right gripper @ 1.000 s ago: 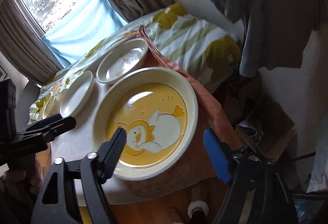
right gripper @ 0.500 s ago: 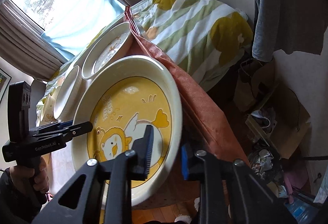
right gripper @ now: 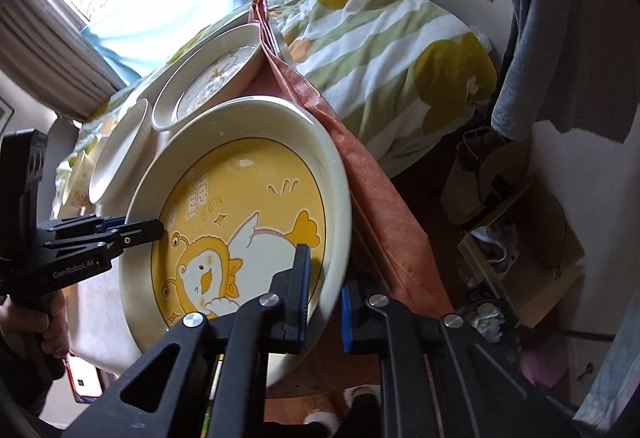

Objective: Organize plates and bowls
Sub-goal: 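Lift the yellow duck bowl with both tools and lower it beside the pink basin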

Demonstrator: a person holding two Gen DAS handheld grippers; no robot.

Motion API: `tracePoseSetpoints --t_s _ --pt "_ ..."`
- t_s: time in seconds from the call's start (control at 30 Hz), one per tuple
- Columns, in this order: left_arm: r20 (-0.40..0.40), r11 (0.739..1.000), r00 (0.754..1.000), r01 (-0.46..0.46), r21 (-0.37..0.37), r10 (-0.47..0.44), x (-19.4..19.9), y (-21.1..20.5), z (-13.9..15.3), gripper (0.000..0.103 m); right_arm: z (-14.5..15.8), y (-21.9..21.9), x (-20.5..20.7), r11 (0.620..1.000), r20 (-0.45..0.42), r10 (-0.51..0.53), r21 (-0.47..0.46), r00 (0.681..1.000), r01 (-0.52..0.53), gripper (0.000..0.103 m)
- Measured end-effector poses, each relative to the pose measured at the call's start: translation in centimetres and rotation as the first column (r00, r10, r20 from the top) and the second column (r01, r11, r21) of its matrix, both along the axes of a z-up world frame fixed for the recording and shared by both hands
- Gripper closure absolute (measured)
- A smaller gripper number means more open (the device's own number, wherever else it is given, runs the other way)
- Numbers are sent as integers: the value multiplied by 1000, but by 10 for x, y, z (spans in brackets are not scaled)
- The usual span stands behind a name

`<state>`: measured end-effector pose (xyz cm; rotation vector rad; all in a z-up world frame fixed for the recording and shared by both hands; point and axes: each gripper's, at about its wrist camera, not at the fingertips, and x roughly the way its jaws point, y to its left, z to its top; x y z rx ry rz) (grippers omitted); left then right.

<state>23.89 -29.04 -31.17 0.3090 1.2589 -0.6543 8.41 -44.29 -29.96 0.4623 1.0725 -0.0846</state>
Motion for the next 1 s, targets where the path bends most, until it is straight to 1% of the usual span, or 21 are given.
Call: tracePoseSetpoints --t_s 0.13,0.27,0.47,0.57,0.73,0.87,1.0 --pt "9 1000 1000 -15 -21 15 -6 6 5 84 8 1 4 998 6 33 -46 999 -33 91" --pt "24 997 998 -61 -48 62 -10 21 14 84 19 9 9 995 26 66 -77 997 -63 91" --pt "73 984 985 -146 -99 153 -14 63 52 84 51 36 19 983 68 149 -118 986 -141 90" --pt "104 974 972 -197 -114 209 -19 94 73 84 70 60 25 973 96 203 -132 974 -190 90" --pt "136 949 941 -294 -116 308 -32 156 91 84 88 110 40 949 115 302 -127 946 -288 90" --pt "141 922 913 -370 -111 383 -43 206 92 84 90 155 47 919 118 387 -125 914 -373 90" --pt "132 897 888 -430 -101 440 -49 246 80 84 77 197 53 894 105 446 -97 889 -437 90"
